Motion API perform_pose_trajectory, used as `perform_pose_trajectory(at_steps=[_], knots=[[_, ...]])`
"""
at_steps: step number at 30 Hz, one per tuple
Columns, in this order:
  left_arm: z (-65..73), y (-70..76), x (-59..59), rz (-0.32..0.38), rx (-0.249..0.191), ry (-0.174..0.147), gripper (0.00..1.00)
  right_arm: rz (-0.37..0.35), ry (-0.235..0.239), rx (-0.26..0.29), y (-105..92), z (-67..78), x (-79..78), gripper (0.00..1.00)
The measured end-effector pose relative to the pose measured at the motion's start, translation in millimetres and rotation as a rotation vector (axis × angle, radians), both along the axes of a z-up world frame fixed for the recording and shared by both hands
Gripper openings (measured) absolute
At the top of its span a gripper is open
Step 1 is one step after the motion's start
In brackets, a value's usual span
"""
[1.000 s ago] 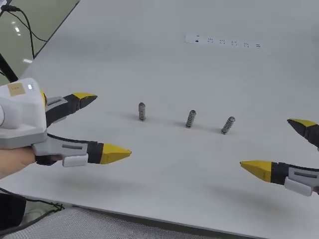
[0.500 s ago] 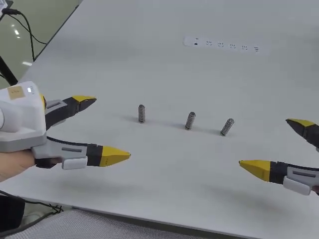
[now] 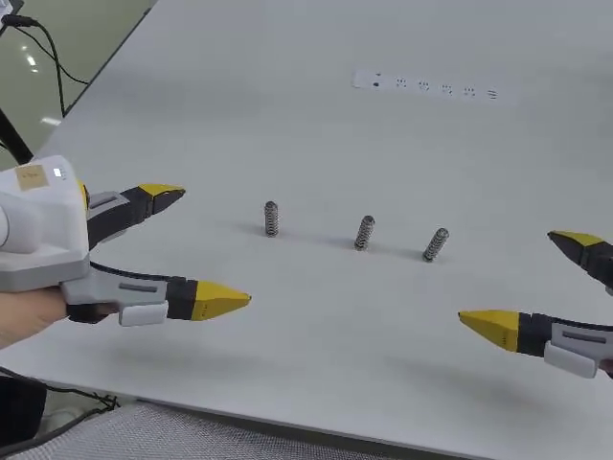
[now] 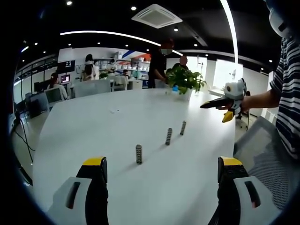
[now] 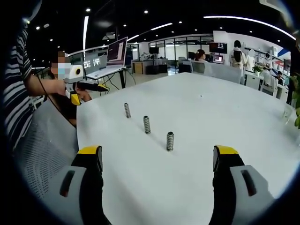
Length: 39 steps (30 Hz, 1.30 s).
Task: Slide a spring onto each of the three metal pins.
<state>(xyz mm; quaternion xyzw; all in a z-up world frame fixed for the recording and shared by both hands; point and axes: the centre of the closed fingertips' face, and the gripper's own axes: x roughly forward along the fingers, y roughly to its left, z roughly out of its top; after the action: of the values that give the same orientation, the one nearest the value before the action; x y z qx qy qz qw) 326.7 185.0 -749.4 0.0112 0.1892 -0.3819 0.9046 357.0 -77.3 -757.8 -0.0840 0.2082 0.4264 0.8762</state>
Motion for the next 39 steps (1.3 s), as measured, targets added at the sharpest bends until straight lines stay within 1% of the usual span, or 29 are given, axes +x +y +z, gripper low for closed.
perform_pose_trajectory(at_steps=[4,11,15,22,32,35,36,39], knots=[[-1.7,0.2,-0.7,0.002,0.001,0.010,0.97,0.002,0.006,-0.003,0.6,-2.3,-1.0,1.00],[-2.5,0.9,0.2,0.010,-0.005,0.013,0.97,0.007,0.015,-0.007,2.6,-4.9,-3.2,1.00],[-4.7,0.3,-0.7,0.006,-0.001,0.020,0.97,0.004,0.010,-0.003,2.4,-3.2,-2.1,1.00],[-3.3,0.0,0.7,0.010,-0.007,0.017,0.97,0.003,0.011,-0.006,1.5,-4.1,-1.2,1.00],[-4.5,0.2,-0.5,0.012,-0.007,0.021,0.97,0.004,0.009,-0.002,3.0,-2.9,0.2,1.00],[-5.3,0.0,-0.3,0.012,-0.005,0.025,0.97,0.001,0.014,-0.007,2.0,-4.7,-0.5,1.00],[-6.6,-0.7,-0.9,0.010,-0.004,0.034,0.97,0.001,0.024,-0.012,1.4,-6.8,-1.9,1.00],[-7.0,-1.6,-0.9,0.007,0.001,0.032,0.97,-0.003,0.027,-0.006,0.7,-7.9,-3.2,1.00]])
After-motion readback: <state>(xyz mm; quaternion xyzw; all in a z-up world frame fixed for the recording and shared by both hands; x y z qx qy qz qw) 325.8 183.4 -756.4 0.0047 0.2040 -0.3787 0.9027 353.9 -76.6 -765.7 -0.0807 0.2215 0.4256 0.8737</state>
